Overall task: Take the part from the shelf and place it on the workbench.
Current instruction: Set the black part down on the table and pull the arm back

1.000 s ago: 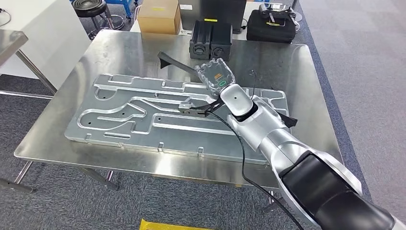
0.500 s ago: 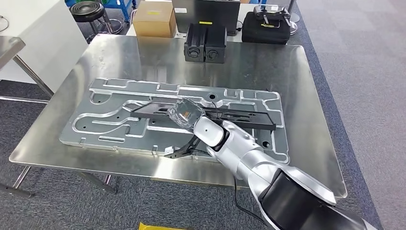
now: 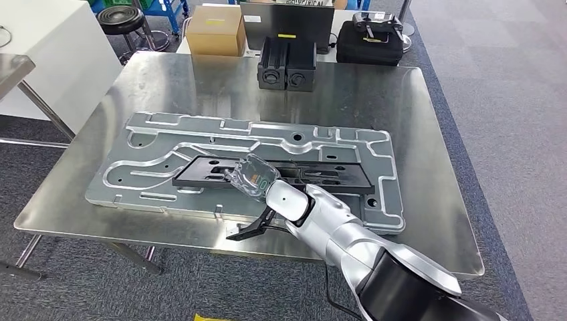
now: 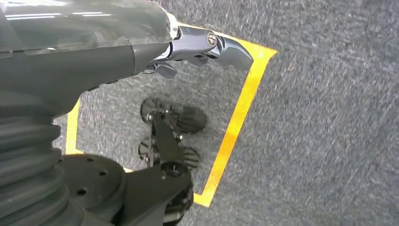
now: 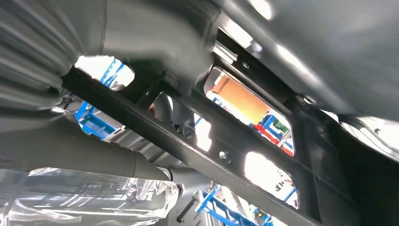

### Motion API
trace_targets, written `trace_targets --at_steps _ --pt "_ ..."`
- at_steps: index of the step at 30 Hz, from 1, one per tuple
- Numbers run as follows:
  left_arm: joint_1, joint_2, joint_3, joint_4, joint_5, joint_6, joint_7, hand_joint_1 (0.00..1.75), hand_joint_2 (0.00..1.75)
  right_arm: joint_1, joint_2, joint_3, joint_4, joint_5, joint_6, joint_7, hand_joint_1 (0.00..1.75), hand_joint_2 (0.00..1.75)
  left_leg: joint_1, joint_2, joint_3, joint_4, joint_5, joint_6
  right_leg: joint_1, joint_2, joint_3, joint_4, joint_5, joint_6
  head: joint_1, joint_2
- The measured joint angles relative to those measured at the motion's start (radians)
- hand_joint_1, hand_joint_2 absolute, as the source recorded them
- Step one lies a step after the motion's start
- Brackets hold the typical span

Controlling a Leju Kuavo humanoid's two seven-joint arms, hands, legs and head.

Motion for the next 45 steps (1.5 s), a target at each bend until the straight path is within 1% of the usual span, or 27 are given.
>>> trace_targets --at_steps 2,4,5,6,7,9,11,14,16,17,19,20,21,22,24,26,29,31,32,34,36,37,38,39,41,42,45 --pt "-0.001 0.000 0.000 0.000 0.003 0.009 -0.003 0.00 0.00 0.009 0.000 0.000 0.003 -0.005 -0.028 -0.003 0.00 0.00 0.005 0.004 0.000 -0.006 0.006 0.010 -0.002 -0.003 -0.033 0.075 -0.050 0.009 0.000 0.000" --pt "-0.001 0.000 0.000 0.000 0.005 0.017 -0.009 0.00 0.00 0.024 0.000 -0.003 0.005 -0.020 -0.052 -0.006 0.00 0.00 0.004 0.005 -0.005 -0.005 0.008 0.013 -0.006 -0.004 -0.098 0.215 -0.120 0.014 0.000 0.000" --pt "0.000 0.000 0.000 0.000 0.005 0.022 -0.012 0.00 0.00 0.030 0.000 -0.007 0.005 -0.031 -0.061 -0.008 0.00 0.00 0.004 0.005 -0.007 -0.004 0.008 0.013 -0.008 -0.005 -0.125 0.271 -0.138 0.016 0.000 0.000" --pt "0.001 0.000 0.000 0.000 0.006 0.027 -0.014 0.00 0.00 0.034 0.000 -0.012 0.006 -0.043 -0.070 -0.011 0.00 0.00 0.004 0.004 -0.008 -0.002 0.008 0.013 -0.009 -0.005 -0.134 0.291 -0.136 0.017 0.000 0.000" --pt "0.001 0.000 0.000 0.000 0.006 0.031 -0.014 0.00 0.00 0.036 0.000 -0.020 0.006 -0.057 -0.076 -0.015 0.00 0.00 0.004 0.003 -0.009 0.000 0.007 0.012 -0.011 -0.006 -0.122 0.269 -0.115 0.017 0.000 0.000" --pt "0.001 0.000 -0.001 0.000 0.008 0.035 -0.015 0.00 0.00 0.034 0.000 -0.043 0.004 -0.096 -0.086 -0.030 0.00 0.00 0.004 0.001 -0.009 0.005 0.004 0.007 -0.014 -0.006 -0.052 0.129 -0.048 0.013 0.000 0.000" --pt "0.000 0.000 -0.002 0.000 0.008 0.035 -0.016 0.00 0.00 0.030 0.002 -0.078 0.001 -0.138 -0.093 -0.048 0.00 0.00 0.002 -0.002 -0.013 0.011 0.002 -0.004 -0.011 -0.006 0.000 0.020 -0.011 0.005 0.000 0.000" --pt "0.002 0.002 -0.007 0.000 0.010 0.033 -0.018 0.00 0.00 0.027 0.004 -0.140 -0.005 -0.216 -0.095 -0.086 0.00 0.00 0.003 -0.003 -0.017 0.011 0.003 -0.023 -0.006 -0.006 0.002 0.002 -0.005 -0.011 0.000 0.000" --pt "0.001 0.004 -0.010 0.000 0.011 0.029 -0.019 0.00 0.00 0.026 0.004 -0.199 -0.017 -0.325 -0.092 -0.136 0.00 0.00 0.006 -0.003 -0.029 0.038 -0.018 -0.033 -0.009 -0.007 0.004 -0.007 0.002 -0.024 0.000 0.000" --pt "0.001 0.005 -0.012 0.000 0.011 0.027 -0.020 0.00 0.00 0.025 0.003 -0.237 -0.025 -0.391 -0.088 -0.168 0.00 0.00 0.008 -0.003 -0.047 0.079 -0.044 -0.037 -0.010 -0.009 0.004 -0.010 0.004 -0.029 0.000 0.000" --pt "0.001 0.007 -0.019 0.000 0.011 0.025 -0.019 0.00 0.00 0.024 -0.001 -0.318 -0.044 -0.518 -0.080 -0.233 0.00 0.00 0.010 -0.002 -0.106 0.216 -0.111 -0.044 -0.008 -0.010 0.003 -0.011 0.005 -0.034 0.000 0.000" --pt "0.001 0.008 -0.022 0.000 0.011 0.024 -0.018 0.00 0.00 0.025 -0.006 -0.357 -0.054 -0.569 -0.079 -0.263 0.00 0.00 0.010 -0.002 -0.133 0.275 -0.131 -0.046 -0.007 -0.011 0.003 -0.011 0.005 -0.034 0.000 0.000" --pt "0.002 0.009 -0.024 0.000 0.012 0.024 -0.018 0.00 0.00 0.027 -0.011 -0.392 -0.065 -0.612 -0.078 -0.288 0.00 0.00 0.010 -0.002 -0.146 0.304 -0.134 -0.047 -0.006 -0.011 0.003 -0.010 0.005 -0.034 0.000 0.000" --pt "0.002 0.009 -0.025 0.000 0.012 0.024 -0.017 0.00 0.00 0.029 -0.016 -0.422 -0.077 -0.644 -0.078 -0.307 0.00 0.00 0.010 -0.002 -0.139 0.291 -0.117 -0.046 -0.005 -0.011 0.003 -0.009 0.005 -0.034 0.000 0.000" --pt "0.000 0.011 -0.027 0.000 0.012 0.024 -0.017 0.00 0.00 0.031 -0.025 -0.472 -0.104 -0.697 -0.077 -0.336 0.00 0.00 0.010 -0.002 -0.077 0.162 -0.050 -0.040 -0.005 -0.009 0.004 -0.007 0.003 -0.032 0.000 0.000" --pt "-0.004 0.013 -0.031 0.000 0.013 0.024 -0.017 0.00 0.00 0.032 -0.031 -0.515 -0.134 -0.743 -0.070 -0.360 0.00 0.00 0.006 -0.001 -0.020 0.044 -0.012 -0.031 -0.002 -0.007 0.001 -0.003 0.002 -0.024 0.000 0.000" --pt "-0.004 0.016 -0.034 0.000 0.014 0.024 -0.018 0.00 0.00 0.039 -0.040 -0.565 -0.176 -0.791 -0.059 -0.383 0.00 0.00 0.003 -0.003 -0.009 0.015 -0.009 -0.014 0.001 -0.006 -0.003 -0.004 0.005 -0.007 0.000 0.000" --pt "-0.004 0.016 -0.036 0.000 0.014 0.024 -0.019 0.00 0.00 0.041 -0.046 -0.584 -0.197 -0.799 -0.056 -0.387 0.00 0.00 0.007 -0.002 -0.007 0.008 -0.004 -0.001 0.000 -0.006 -0.010 0.016 -0.012 0.004 0.000 0.000" --pt "-0.005 0.016 -0.038 0.000 0.014 0.024 -0.019 0.00 0.00 0.041 -0.048 -0.592 -0.204 -0.801 -0.055 -0.388 0.00 0.00 0.010 -0.001 -0.006 0.004 -0.002 0.005 0.000 -0.006 -0.027 0.053 -0.036 0.009 0.000 0.000" --pt "-0.007 0.016 -0.041 0.000 0.014 0.024 -0.020 0.00 0.00 0.046 -0.054 -0.605 -0.213 -0.803 -0.053 -0.389 0.00 0.00 0.010 0.000 -0.007 0.003 -0.001 0.011 -0.004 -0.006 -0.087 0.181 -0.101 0.014 0.000 0.000" --pt "-0.006 0.017 -0.044 0.000 0.014 0.024 -0.020 0.00 0.00 0.055 -0.061 -0.614 -0.215 -0.803 -0.053 -0.389 0.00 0.00 0.009 -0.001 -0.008 0.004 -0.001 0.012 -0.006 -0.006 -0.138 0.282 -0.130 0.017 0.000 0.000" --pt "-0.005 0.017 -0.045 0.000 0.014 0.024 -0.020 0.00 0.00 0.059 -0.063 -0.617 -0.217 -0.803 -0.053 -0.389 0.00 0.00 0.009 -0.002 -0.008 0.005 -0.001 0.012 -0.007 -0.006 -0.139 0.281 -0.117 0.017 0.000 0.000" --pt "-0.005 0.017 -0.046 0.000 0.014 0.024 -0.020 0.00 0.00 0.062 -0.065 -0.620 -0.220 -0.803 -0.053 -0.389 0.00 0.00 0.009 -0.003 -0.007 0.007 -0.002 0.010 -0.007 -0.006 -0.120 0.238 -0.086 0.015 0.000 0.000" --pt "-0.006 0.017 -0.047 0.000 0.014 0.024 -0.020 0.00 0.00 0.062 -0.066 -0.622 -0.224 -0.803 -0.053 -0.389 0.00 0.00 0.009 -0.003 -0.007 0.008 -0.004 0.008 -0.007 -0.007 -0.086 0.167 -0.047 0.012 0.000 0.000" --pt "-0.007 0.017 -0.048 0.000 0.014 0.024 -0.020 0.00 0.00 0.060 -0.066 -0.628 -0.232 -0.803 -0.053 -0.389 0.00 0.00 0.005 -0.004 -0.008 0.013 -0.007 0.001 -0.004 -0.006 -0.025 0.039 0.001 0.003 0.000 0.000" --pt "-0.007 0.017 -0.048 0.000 0.014 0.024 -0.020 0.00 0.00 0.060 -0.066 -0.630 -0.235 -0.803 -0.053 -0.390 0.00 0.00 0.004 -0.005 -0.009 0.014 -0.008 -0.004 -0.002 -0.006 -0.012 0.008 0.007 -0.001 0.000 0.000" --pt "-0.007 0.017 -0.048 0.000 0.014 0.024 -0.020 0.00 0.00 0.062 -0.068 -0.634 -0.241 -0.812 -0.052 -0.394 0.00 0.00 0.005 -0.005 -0.011 0.014 -0.011 -0.020 0.000 -0.006 -0.009 -0.006 0.009 -0.015 0.000 0.000"
